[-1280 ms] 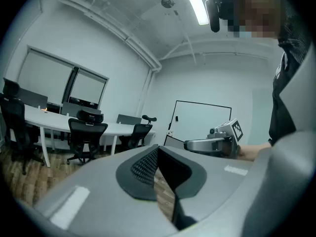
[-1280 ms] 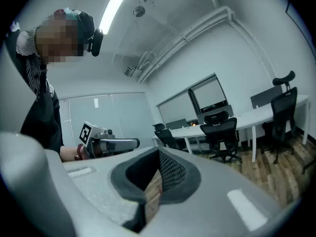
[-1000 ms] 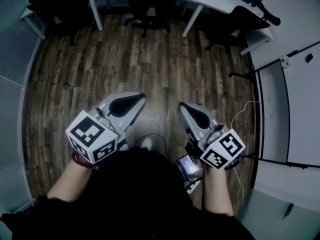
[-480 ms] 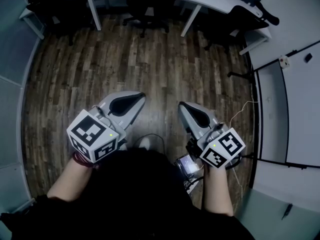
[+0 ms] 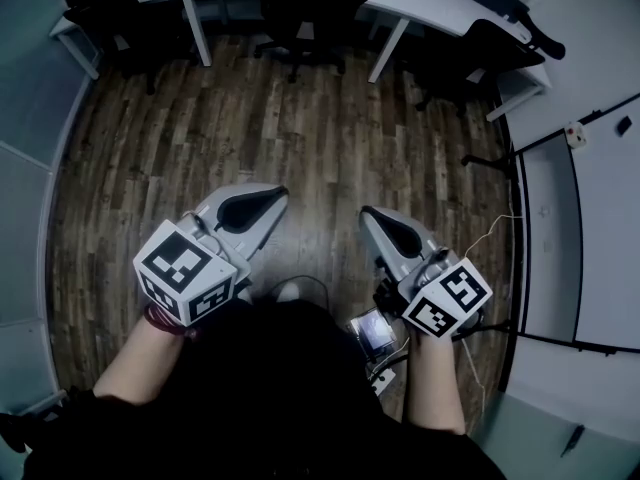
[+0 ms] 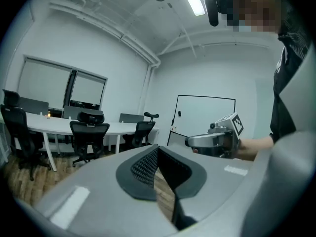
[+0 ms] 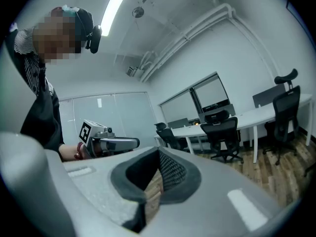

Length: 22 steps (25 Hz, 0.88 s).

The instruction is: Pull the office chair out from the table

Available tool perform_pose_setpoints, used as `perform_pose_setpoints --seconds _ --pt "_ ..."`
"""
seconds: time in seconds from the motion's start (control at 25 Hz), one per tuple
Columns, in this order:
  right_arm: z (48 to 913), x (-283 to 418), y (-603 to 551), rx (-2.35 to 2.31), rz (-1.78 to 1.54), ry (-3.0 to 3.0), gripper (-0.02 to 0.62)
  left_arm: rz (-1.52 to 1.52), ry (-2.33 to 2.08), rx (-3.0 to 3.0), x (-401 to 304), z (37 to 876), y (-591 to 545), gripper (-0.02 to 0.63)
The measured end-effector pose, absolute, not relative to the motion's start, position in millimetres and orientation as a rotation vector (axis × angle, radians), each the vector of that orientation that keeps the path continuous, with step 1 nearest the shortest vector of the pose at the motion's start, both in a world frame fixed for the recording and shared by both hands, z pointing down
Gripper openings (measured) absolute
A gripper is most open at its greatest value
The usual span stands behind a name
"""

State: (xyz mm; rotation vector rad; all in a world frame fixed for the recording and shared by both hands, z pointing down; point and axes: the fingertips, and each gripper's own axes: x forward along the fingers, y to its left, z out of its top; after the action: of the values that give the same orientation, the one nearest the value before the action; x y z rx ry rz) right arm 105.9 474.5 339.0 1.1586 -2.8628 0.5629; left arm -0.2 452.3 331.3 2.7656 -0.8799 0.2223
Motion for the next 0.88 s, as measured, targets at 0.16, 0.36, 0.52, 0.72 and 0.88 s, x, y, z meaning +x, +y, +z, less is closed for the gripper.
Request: perform_pose_setpoints --seconds 0.16,0.36,0.52,0.72,0.88 --pt "349 119 476 1.135 0.593 -2.881 0.000 0.250 -0.901 2.756 11 341 455 0.000" --pt "354 125 467 1.115 0.627 -2.886 0.000 0.266 -0.923 2.725 12 345 451 0.000" --pt "355 123 450 1.103 0.627 -2.892 0.000 0.251 -0.946 2.712 9 346 435 0.000" --pt "358 123 429 1.116 0.608 -2.874 0.000 0.241 -0.924 2.724 13 352 409 0.000" --pt "363 128 413 1.137 0.624 -2.851 0.000 0.200 -0.891 2.736 23 355 378 0.000"
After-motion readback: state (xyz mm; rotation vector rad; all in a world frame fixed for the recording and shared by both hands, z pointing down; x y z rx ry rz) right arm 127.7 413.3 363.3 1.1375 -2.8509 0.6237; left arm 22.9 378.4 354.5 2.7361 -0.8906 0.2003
